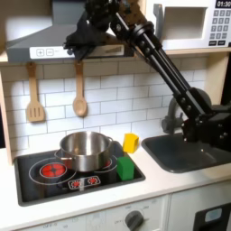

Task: Push button

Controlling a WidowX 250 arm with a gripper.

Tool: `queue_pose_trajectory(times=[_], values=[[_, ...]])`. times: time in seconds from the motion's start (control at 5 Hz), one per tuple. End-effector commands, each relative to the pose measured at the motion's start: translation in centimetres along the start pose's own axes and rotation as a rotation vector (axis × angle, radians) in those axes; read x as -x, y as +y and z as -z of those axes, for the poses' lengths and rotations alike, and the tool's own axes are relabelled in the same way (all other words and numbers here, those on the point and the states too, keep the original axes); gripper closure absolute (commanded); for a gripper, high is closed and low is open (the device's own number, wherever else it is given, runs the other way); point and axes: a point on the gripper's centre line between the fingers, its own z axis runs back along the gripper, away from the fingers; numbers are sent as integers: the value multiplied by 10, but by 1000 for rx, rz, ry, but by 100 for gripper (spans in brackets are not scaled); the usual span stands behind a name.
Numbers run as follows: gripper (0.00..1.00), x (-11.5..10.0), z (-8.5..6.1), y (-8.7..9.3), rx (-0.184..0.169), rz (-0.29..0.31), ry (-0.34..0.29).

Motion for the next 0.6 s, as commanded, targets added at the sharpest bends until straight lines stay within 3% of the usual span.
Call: queue_pose_trajectory(times=[0.0,0.4], values=[[100,1,1,-3,-2,10,6],[100,2,1,-3,-21,29,25]])
